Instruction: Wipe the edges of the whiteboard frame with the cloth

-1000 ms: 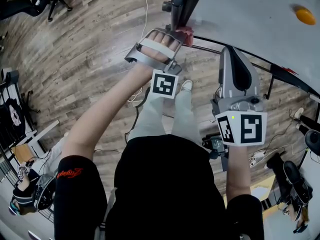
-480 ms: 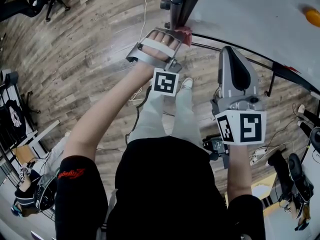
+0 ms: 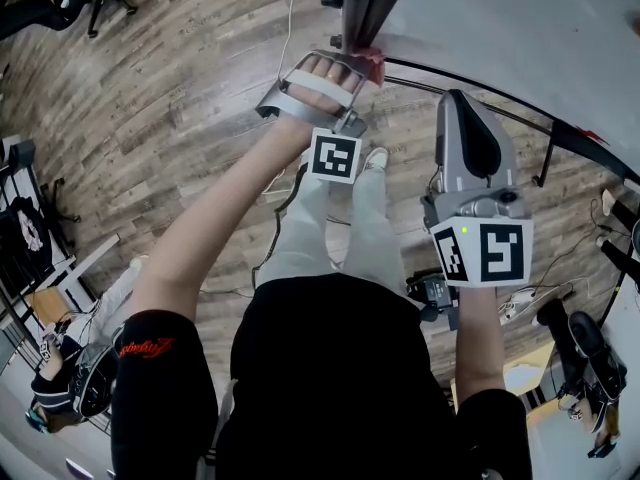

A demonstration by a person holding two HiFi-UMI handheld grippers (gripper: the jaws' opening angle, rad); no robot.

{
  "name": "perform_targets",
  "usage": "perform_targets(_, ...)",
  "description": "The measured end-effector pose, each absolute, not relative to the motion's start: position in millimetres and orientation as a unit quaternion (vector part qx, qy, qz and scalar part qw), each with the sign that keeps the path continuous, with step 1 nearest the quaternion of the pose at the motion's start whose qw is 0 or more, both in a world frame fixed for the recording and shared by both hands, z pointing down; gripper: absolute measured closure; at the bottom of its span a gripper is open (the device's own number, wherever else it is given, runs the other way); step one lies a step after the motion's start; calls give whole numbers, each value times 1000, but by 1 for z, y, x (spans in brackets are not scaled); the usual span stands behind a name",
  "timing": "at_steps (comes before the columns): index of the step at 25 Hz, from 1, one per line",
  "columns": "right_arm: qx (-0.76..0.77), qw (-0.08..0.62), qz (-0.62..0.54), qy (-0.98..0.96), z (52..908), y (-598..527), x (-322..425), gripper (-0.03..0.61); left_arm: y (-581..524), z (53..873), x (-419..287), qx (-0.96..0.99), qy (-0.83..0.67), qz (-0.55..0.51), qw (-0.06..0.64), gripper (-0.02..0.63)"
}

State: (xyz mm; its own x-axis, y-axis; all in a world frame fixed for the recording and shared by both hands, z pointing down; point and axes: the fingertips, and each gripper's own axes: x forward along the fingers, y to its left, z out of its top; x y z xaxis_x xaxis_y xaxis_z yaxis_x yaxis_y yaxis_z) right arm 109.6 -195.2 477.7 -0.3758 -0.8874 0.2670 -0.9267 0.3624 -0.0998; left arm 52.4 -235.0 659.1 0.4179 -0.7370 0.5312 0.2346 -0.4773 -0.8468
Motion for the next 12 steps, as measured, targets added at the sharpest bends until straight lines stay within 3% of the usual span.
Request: perform_targets(12,550,93,131,-820,498,-192,110,577,-236,683,55,-698,178,-515,465,561)
